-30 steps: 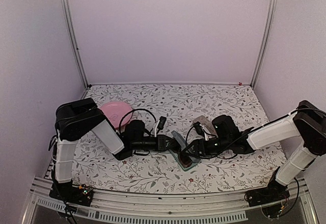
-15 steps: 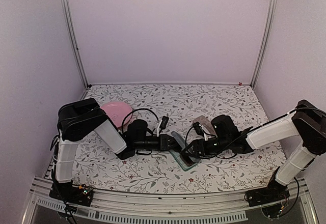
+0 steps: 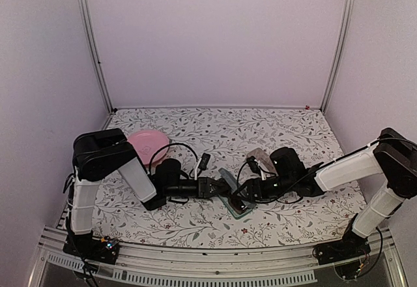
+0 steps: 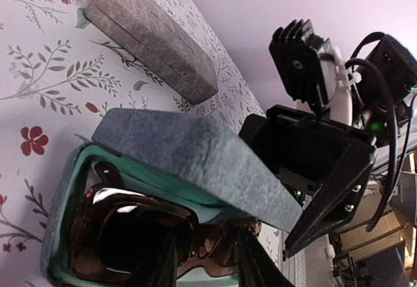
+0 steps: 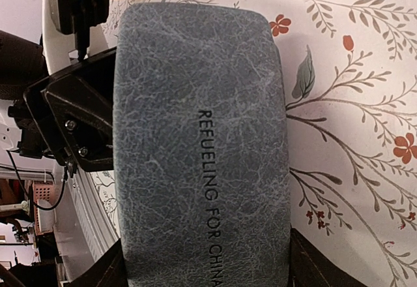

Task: Organize the sunglasses
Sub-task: Adjust the sunglasses at the center of the board.

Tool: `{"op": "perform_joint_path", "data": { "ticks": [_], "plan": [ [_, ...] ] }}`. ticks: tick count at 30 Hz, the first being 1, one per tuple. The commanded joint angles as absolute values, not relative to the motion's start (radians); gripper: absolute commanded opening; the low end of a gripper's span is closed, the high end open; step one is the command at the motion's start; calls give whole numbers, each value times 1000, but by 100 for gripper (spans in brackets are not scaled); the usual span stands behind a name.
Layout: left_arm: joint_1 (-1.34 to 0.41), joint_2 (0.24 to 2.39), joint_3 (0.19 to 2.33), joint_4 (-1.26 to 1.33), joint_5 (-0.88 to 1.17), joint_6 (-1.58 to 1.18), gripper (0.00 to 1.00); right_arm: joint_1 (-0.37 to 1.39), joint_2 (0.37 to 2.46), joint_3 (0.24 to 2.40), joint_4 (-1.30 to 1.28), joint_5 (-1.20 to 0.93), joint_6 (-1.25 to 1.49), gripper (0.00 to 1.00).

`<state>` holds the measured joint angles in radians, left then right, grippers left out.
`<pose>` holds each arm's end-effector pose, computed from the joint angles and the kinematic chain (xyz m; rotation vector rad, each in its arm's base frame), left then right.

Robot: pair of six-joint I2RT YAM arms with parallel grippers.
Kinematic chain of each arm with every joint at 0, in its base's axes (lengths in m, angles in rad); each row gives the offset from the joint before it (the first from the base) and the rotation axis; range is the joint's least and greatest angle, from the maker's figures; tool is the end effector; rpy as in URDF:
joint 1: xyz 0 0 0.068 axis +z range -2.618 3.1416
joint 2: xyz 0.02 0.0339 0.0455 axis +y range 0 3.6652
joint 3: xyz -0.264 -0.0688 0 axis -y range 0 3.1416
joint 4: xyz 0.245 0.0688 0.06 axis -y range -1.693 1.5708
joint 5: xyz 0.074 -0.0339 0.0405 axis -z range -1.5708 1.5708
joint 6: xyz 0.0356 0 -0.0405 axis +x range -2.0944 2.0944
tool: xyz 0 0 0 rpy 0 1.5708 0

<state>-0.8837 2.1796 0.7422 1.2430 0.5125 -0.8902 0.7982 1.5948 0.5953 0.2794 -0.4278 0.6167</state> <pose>0.2187 -0.2941 0.0749 0.4347 2.0501 -1.6450 0.1913 0.2175 0.1336 -0.4742 2.4815 1.1553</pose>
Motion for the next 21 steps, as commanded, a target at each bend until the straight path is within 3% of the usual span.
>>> {"op": "perform_joint_path", "data": {
  "ticks": [1, 12, 21],
  "plan": [
    [-886, 2132, 708, 1293, 518, -882, 35, 796, 1611, 591, 278, -393, 595, 22],
    [-883, 2079, 663, 1280, 517, -848, 40, 796, 1619, 592, 275, -391, 591, 22],
    [-884, 2182, 758, 1305, 537, -878, 39, 797, 1613, 598, 275, -397, 590, 21]
  ]
}}
